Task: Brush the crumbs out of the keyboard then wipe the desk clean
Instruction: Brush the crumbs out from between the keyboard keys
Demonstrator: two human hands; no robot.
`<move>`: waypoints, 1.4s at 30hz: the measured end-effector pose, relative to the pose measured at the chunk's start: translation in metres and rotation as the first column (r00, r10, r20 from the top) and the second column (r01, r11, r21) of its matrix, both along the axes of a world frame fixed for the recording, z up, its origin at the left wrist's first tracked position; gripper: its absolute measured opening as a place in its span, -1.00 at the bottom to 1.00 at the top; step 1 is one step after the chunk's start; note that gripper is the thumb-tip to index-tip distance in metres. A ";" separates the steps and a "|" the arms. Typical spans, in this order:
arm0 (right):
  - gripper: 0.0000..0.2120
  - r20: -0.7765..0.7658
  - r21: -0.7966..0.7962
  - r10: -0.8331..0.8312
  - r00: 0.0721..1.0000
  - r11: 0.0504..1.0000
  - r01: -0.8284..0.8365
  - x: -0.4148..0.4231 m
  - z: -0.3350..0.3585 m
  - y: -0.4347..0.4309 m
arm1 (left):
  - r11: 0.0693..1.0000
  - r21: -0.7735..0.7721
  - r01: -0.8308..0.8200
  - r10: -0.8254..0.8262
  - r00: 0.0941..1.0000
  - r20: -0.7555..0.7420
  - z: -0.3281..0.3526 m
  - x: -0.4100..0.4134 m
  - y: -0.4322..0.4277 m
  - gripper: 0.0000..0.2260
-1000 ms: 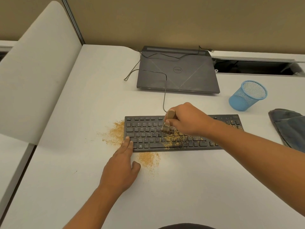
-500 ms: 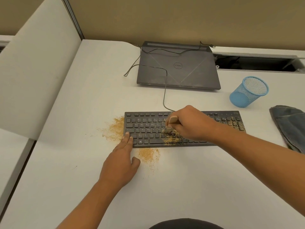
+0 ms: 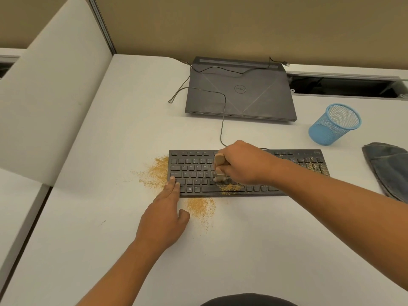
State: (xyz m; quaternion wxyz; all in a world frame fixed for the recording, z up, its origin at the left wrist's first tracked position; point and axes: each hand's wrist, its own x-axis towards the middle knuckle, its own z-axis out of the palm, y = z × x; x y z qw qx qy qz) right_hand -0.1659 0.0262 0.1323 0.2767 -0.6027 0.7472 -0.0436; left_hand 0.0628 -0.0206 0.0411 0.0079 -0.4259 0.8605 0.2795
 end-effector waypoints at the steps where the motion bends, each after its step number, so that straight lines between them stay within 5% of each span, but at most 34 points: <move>1: -0.88 -0.021 -0.010 0.016 1.000 1.000 -0.017 0.001 0.001 -0.002 | 1.000 -0.001 0.001 -0.001 1.000 0.000 0.000 0.000 0.000 -0.39; 5: -0.86 -0.002 0.109 0.128 0.992 0.986 -0.127 0.005 0.004 -0.008 | 1.000 -0.004 0.006 -0.006 1.000 -0.007 0.000 0.000 -0.001 -0.39; 9: -0.88 -0.001 0.003 0.023 1.000 1.000 -0.023 0.001 0.003 -0.004 | 1.000 -0.004 0.006 -0.006 1.000 -0.007 0.000 0.000 -0.002 -0.39; 13: -0.88 0.015 0.075 0.046 0.999 0.996 -0.047 0.002 -0.003 0.006 | 1.000 -0.004 0.001 -0.001 1.000 -0.014 0.001 0.000 -0.001 -0.40; 23: -0.65 -0.043 -0.122 -0.132 0.990 0.985 0.126 0.017 -0.006 0.028 | 1.000 -0.006 0.007 -0.007 1.000 -0.022 -0.001 0.001 -0.001 -0.39; 28: -0.80 0.310 -0.286 -0.271 0.911 0.888 0.361 0.058 -0.013 0.029 | 1.000 -0.014 0.002 -0.003 1.000 -0.015 0.000 -0.001 0.000 -0.39; 36: -0.75 0.084 -0.287 -0.440 0.894 0.849 0.445 0.040 -0.035 0.058 | 1.000 -0.011 0.006 -0.006 1.000 -0.011 0.000 0.001 -0.001 -0.40; 42: -0.81 0.257 -0.363 -0.620 0.741 0.648 0.669 0.023 -0.026 0.070 | 1.000 -0.019 0.016 -0.016 1.000 0.001 -0.002 0.001 0.000 -0.40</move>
